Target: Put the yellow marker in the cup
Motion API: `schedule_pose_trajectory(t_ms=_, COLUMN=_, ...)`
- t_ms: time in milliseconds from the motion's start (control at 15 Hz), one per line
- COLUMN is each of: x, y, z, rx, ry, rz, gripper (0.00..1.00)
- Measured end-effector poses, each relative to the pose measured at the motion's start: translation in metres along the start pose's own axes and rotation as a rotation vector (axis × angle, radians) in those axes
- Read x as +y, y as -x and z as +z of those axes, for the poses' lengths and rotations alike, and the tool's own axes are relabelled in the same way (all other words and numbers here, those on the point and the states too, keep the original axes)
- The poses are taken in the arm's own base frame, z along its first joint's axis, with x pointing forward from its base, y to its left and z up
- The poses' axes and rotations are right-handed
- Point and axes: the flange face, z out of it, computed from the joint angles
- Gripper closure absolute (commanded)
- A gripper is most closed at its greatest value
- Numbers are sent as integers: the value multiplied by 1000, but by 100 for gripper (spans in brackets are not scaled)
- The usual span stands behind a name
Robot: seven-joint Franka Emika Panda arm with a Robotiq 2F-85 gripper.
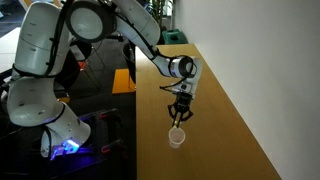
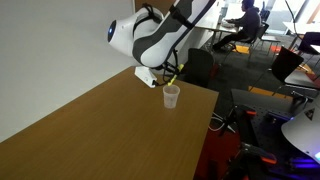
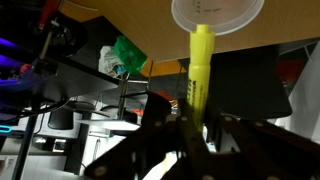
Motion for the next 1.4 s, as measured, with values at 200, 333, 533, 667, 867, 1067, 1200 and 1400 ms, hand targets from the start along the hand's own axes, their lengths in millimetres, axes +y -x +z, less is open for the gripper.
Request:
schedule_pose_trajectory(t_ms=200, x=1, y=6, z=5, rx=50, ry=35, rz=27, gripper=95)
schedule_pose_trajectory(t_ms=333, x=-3, y=9, z=8, rx=64, ry=37, rz=29, gripper=95)
schedule_pose_trajectory(t_ms=533, x=-13, y=13, z=19, rx=77, ry=39, rz=28, gripper=95)
schedule_pose_trajectory(t_ms=667, x=-19, y=15, z=29, rx=85, ry=49, rz=17, gripper=95)
schedule_pose_trajectory(t_ms=867, x=-26, y=21, z=43, rx=97, ry=64, rz=8, gripper=95)
schedule_pose_trajectory(t_ms=1067, x=-31, y=28, z=52, rx=108, ry=69, rz=-4, gripper=95)
schedule_pose_trajectory(t_ms=1200, x=-35, y=35, z=54, rx=114, ry=64, rz=-14, gripper=95)
schedule_pose_trajectory(t_ms=1400, x=-40, y=48, z=55, rx=117, ry=53, rz=-35, gripper=95)
